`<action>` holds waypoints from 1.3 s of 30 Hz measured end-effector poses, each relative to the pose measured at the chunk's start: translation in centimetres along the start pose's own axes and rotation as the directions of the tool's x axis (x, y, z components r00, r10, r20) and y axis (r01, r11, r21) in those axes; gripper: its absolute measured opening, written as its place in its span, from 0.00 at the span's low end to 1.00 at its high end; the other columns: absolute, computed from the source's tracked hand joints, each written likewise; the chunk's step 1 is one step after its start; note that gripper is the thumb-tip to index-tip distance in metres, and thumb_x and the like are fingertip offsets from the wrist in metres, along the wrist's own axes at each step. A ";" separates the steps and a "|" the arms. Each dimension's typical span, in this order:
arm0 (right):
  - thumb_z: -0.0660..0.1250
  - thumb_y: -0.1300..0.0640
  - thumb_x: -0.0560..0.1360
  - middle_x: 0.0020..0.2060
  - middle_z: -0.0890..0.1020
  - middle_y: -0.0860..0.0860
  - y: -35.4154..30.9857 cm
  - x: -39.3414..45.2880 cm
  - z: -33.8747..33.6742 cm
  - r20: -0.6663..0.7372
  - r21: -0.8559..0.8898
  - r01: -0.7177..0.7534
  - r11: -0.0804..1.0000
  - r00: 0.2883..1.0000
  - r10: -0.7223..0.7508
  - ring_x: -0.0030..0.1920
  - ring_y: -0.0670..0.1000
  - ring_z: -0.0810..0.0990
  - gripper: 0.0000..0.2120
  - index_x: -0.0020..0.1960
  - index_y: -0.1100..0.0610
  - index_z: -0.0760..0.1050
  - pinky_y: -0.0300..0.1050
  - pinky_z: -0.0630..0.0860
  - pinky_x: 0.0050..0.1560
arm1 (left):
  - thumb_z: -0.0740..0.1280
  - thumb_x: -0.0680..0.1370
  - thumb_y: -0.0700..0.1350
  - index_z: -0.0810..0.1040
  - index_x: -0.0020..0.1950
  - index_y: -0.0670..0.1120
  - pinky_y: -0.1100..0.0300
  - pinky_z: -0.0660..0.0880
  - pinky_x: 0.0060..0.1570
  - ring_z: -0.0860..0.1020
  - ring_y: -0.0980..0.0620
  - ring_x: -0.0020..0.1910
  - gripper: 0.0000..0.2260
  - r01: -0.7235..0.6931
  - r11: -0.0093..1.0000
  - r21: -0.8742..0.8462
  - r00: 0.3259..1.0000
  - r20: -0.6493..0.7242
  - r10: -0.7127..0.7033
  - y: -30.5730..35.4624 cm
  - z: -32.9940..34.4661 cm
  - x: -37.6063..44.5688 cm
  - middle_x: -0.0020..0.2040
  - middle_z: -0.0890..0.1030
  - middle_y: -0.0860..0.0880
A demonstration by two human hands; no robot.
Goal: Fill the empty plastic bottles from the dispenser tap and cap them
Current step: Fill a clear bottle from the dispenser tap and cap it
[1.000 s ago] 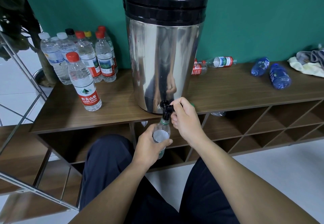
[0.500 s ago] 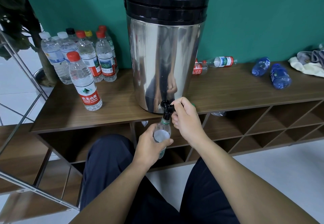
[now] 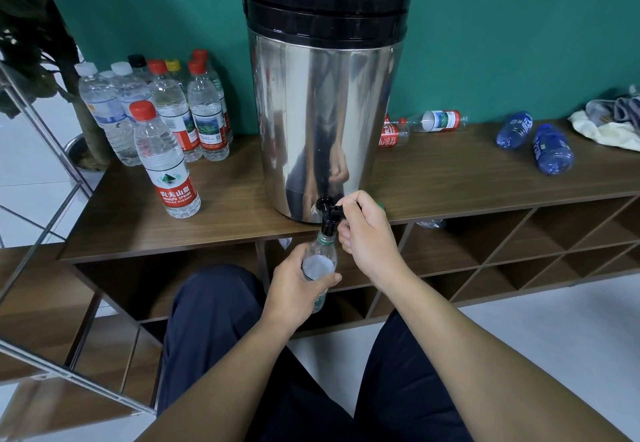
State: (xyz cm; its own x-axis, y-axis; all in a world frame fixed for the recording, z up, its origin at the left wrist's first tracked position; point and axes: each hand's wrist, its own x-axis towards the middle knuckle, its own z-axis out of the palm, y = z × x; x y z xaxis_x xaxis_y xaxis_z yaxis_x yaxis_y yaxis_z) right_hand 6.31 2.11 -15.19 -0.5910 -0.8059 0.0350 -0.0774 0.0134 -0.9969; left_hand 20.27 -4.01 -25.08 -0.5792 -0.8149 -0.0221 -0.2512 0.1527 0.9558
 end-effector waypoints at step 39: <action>0.58 0.58 0.89 0.29 0.67 0.45 0.0 -0.1 0.1 -0.008 0.006 0.005 1.000 1.000 -0.005 0.31 0.48 0.66 0.10 0.52 0.55 0.76 0.40 0.63 0.30 | 0.86 0.74 0.50 0.80 0.65 0.61 0.61 0.80 0.59 0.83 0.66 0.57 0.25 -0.006 1.000 -0.011 1.000 -0.008 0.006 -0.4 0.1 0.1 0.56 0.86 0.61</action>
State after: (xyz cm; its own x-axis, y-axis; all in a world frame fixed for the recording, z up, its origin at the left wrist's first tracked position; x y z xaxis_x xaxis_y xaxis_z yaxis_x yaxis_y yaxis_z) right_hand 6.48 2.12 -15.16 -0.5972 -0.8011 0.0403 -0.0756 0.0062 -0.9971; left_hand 20.25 -4.11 -25.44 -0.5745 -0.8184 -0.0139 -0.2393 0.1517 0.9590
